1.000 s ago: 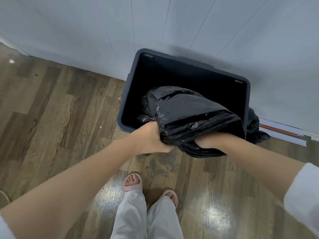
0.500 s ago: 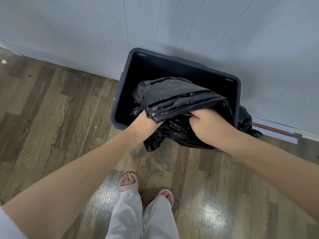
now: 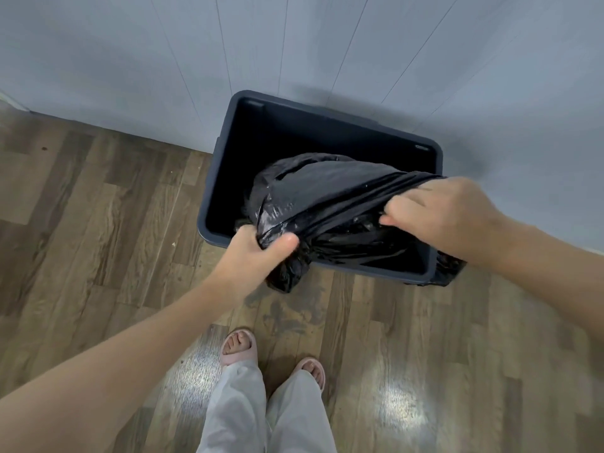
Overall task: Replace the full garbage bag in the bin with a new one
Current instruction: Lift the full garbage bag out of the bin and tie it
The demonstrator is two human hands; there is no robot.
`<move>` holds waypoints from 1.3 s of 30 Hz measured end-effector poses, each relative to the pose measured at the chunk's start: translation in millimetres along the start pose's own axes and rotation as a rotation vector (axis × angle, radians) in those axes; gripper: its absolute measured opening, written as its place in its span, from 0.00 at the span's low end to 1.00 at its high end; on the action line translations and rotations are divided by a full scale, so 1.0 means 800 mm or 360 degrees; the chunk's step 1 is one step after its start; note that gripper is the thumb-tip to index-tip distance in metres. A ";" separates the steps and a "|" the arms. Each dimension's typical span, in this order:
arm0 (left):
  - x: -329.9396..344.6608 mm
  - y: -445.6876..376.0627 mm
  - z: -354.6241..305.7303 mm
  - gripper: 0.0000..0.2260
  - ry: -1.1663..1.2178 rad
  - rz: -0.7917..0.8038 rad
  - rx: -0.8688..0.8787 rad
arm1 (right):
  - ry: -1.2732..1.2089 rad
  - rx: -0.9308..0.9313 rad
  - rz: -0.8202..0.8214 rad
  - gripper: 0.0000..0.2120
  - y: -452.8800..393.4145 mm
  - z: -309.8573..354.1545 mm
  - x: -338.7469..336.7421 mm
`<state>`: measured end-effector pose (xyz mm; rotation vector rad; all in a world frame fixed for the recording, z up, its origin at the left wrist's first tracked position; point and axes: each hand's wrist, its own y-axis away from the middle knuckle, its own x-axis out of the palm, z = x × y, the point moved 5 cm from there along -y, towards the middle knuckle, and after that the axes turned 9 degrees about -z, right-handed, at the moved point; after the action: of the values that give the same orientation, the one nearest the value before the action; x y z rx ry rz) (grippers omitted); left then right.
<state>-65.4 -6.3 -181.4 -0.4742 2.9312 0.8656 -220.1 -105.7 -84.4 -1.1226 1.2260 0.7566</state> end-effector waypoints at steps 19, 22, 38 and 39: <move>-0.026 -0.031 -0.010 0.21 -0.0822 0.0119 0.0372 | -0.1497 0.2692 -0.0443 0.13 0.071 -0.075 0.067; -0.052 -0.049 -0.005 0.19 -0.1077 0.0132 0.0409 | -0.1218 0.2675 -0.0503 0.18 0.090 -0.103 0.072; -0.114 -0.124 0.017 0.17 -0.1430 0.0120 0.0189 | 0.0118 0.0700 0.0314 0.28 0.100 -0.091 0.106; -0.117 -0.128 0.020 0.19 -0.1402 0.0124 0.0162 | 0.0117 0.0653 0.0384 0.26 0.104 -0.090 0.107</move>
<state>54.3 -53.2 -236.2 0.0443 2.1639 0.6814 -301.3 -157.7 -185.3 -0.6786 1.5155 0.6080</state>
